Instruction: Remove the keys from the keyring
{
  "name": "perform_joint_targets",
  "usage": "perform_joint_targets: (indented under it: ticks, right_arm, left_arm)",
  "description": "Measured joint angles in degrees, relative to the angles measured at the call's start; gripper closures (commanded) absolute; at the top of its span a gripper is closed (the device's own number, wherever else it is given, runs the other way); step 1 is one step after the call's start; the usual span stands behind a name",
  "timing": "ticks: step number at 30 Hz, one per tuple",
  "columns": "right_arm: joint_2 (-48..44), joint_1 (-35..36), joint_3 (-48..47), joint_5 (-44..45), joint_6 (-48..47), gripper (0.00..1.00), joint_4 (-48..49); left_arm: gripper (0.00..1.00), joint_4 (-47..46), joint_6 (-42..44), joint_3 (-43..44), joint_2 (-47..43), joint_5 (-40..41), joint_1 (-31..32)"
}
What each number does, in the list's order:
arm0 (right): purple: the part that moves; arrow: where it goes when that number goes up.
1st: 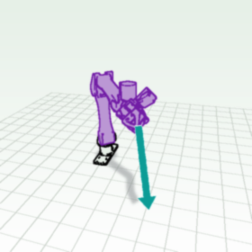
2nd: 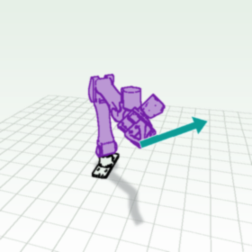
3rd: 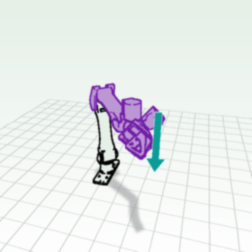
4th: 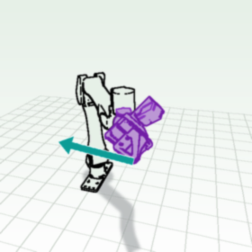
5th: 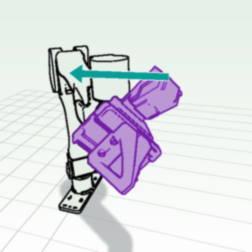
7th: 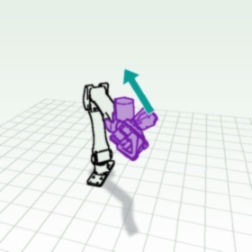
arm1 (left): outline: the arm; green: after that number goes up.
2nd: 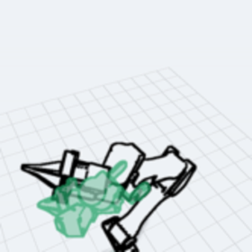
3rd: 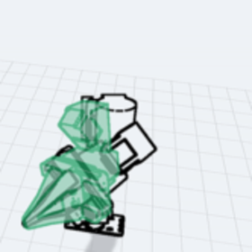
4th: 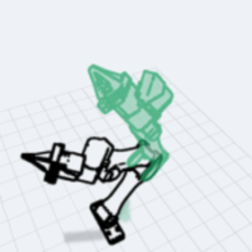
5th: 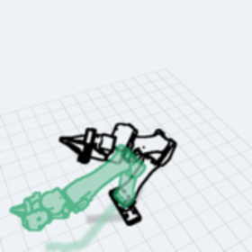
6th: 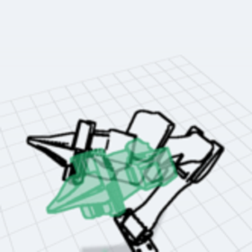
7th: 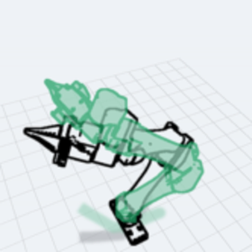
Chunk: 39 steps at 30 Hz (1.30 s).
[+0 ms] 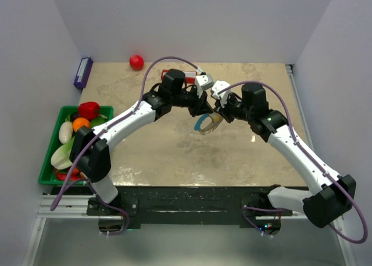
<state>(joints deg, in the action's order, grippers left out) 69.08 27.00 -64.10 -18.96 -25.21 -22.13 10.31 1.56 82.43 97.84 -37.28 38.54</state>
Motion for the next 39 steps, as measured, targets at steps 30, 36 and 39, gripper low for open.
perform_joint_targets:
  ticks: [30, 36, 39]
  right_arm:
    - [-11.26, -3.08, 11.19, -18.27, -18.4, 1.0, 4.98]
    - [-12.13, -3.13, 10.99, -20.11, -17.68, 1.0, 5.49]
    - [-12.13, -3.1, 10.8, -20.15, -16.0, 1.0, 6.08]
  left_arm:
    - [1.0, -16.7, -20.09, -7.96, -0.04, -24.94, -4.44]
    - [1.0, -26.77, -27.76, -10.97, -0.04, -29.46, -4.92]
    - [1.0, -30.8, -30.69, -12.09, -0.04, -30.51, -5.18]
